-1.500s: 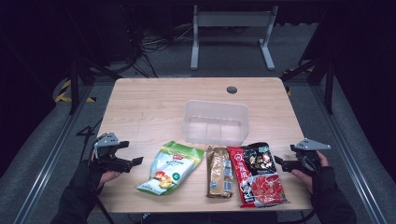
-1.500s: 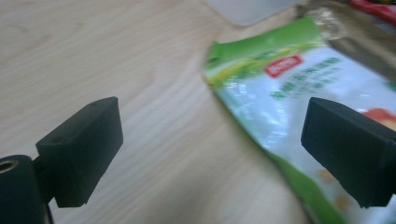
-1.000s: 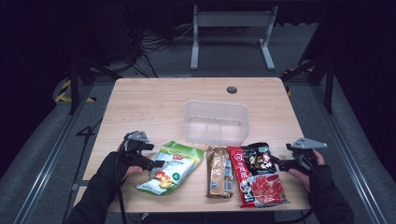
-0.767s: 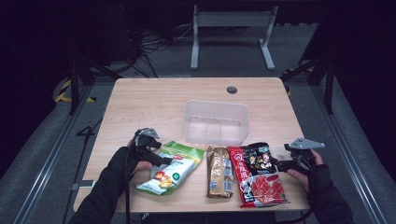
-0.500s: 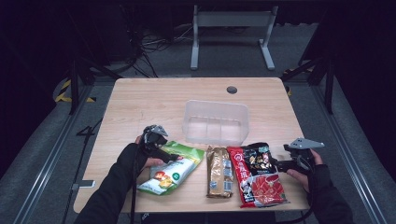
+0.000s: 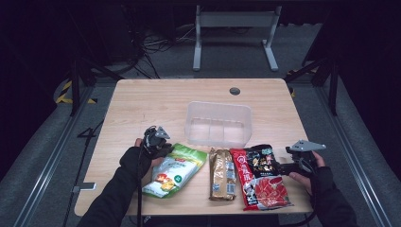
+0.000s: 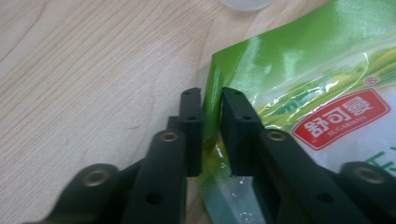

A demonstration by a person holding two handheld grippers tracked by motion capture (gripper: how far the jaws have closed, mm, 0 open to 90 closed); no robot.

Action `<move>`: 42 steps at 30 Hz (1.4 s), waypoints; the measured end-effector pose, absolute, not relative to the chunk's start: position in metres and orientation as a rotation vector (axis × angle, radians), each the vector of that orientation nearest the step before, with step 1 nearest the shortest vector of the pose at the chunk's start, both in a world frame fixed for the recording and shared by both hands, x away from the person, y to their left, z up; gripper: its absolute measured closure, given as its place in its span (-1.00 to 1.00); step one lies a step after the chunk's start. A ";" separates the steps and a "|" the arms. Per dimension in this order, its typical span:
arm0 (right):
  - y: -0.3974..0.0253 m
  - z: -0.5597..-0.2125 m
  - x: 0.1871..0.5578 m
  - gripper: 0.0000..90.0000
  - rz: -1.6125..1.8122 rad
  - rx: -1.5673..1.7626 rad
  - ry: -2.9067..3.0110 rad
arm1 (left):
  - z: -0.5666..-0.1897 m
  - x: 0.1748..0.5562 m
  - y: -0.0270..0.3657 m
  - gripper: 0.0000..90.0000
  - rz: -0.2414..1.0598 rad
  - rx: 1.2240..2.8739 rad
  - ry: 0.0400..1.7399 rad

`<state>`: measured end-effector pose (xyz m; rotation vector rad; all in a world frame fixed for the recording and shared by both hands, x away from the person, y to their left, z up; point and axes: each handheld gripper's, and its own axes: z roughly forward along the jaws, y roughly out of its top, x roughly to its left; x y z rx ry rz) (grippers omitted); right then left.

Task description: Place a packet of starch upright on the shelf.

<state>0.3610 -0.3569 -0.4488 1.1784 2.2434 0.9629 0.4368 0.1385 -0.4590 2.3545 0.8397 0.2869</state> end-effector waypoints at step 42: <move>-0.356 -0.451 0.367 -0.69 0.975 1.206 2.252 | -0.447 0.413 0.172 0.89 0.164 2.164 0.769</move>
